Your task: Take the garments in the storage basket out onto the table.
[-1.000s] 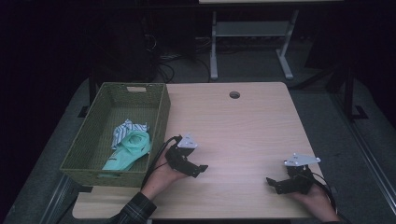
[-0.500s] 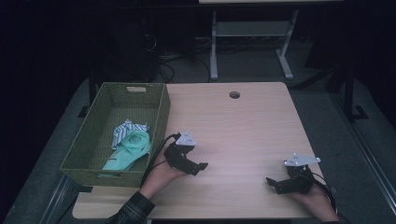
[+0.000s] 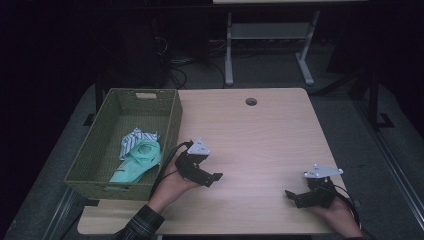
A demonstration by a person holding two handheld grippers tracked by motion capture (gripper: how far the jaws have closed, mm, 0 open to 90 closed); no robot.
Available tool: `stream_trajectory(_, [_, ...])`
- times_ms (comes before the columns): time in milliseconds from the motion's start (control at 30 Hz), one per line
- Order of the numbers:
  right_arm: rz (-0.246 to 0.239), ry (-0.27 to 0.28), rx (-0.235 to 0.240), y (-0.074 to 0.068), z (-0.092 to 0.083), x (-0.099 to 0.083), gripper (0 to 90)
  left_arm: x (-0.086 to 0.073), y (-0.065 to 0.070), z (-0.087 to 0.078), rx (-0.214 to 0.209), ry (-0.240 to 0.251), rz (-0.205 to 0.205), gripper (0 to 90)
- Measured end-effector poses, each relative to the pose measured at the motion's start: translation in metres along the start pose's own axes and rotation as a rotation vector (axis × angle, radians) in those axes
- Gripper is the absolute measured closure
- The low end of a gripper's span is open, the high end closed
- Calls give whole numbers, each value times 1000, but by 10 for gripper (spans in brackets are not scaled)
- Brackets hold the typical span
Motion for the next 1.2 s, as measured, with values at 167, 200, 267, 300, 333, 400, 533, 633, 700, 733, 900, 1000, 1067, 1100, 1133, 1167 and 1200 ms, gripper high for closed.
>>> stream_trajectory(167, [1, -1, 0, 0, 0, 0, 0, 4, 1, -3, -9, 18, -12, 134])
stream_trajectory(200, [1, 0, 0, 0, 0, 0, 0, 4, 1, -4, -6, 8, 0, 134])
stream_trajectory(267, [1, -1, 1, 0, 0, 0, 0, 7, 0, -6, -6, 17, 4, 134])
stream_trajectory(300, [1, -1, 1, 0, 0, 0, 0, 7, 0, -6, -6, 17, 4, 134])
stream_trajectory(333, [-2, 2, 0, 0, 0, 0, 0, 8, 0, -7, -7, 17, 3, 134])
stream_trajectory(400, [-2, 2, 1, 0, 0, 0, 0, 10, -1, -9, -6, 23, 8, 134])
stream_trajectory(533, [-2, 2, 1, 0, 0, 0, 0, 13, -1, -12, -4, 34, 9, 134])
stream_trajectory(633, [-3, 2, 1, 0, 0, 0, 0, 15, -2, -14, -3, 38, 13, 134])
stream_trajectory(700, [-3, 2, 0, 0, 0, 0, 0, 16, -3, -17, 2, 37, 20, 134])
stream_trajectory(733, [-3, 2, 1, 0, 0, 0, 0, 17, -4, -18, 4, 38, 19, 134])
stream_trajectory(900, [-3, 2, 0, 0, 0, 0, 0, 19, -7, -24, 11, 52, 13, 134])
stream_trajectory(1000, [-4, 2, 0, 0, 0, 0, 0, 19, -10, -28, 16, 60, 10, 134])
stream_trajectory(1067, [-4, 2, 0, 0, 0, 0, 0, 19, -11, -31, 19, 64, 11, 134])
stream_trajectory(1100, [-4, 2, 0, 0, 0, 0, 0, 19, -11, -31, 19, 64, 11, 134])
stream_trajectory(1133, [-3, 2, 1, 0, 0, 0, 0, 19, -12, -33, 21, 59, 13, 134])
stream_trajectory(1167, [-1, 1, 1, 0, 0, 0, 0, 19, -13, -35, 20, 63, 8, 135])
stream_trajectory(1200, [-1, 1, 1, 0, 0, 0, 0, 19, -13, -36, 18, 66, 5, 134])
Point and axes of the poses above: each handheld gripper's, and its own axes: z roughly forward along the jaws, x roughly out of its top, y roughly to its right, the point moved 7 cm from there along z, roughly forward along the jaws, and after that the axes turned 2 degrees about -y, right-handed, at the moved point
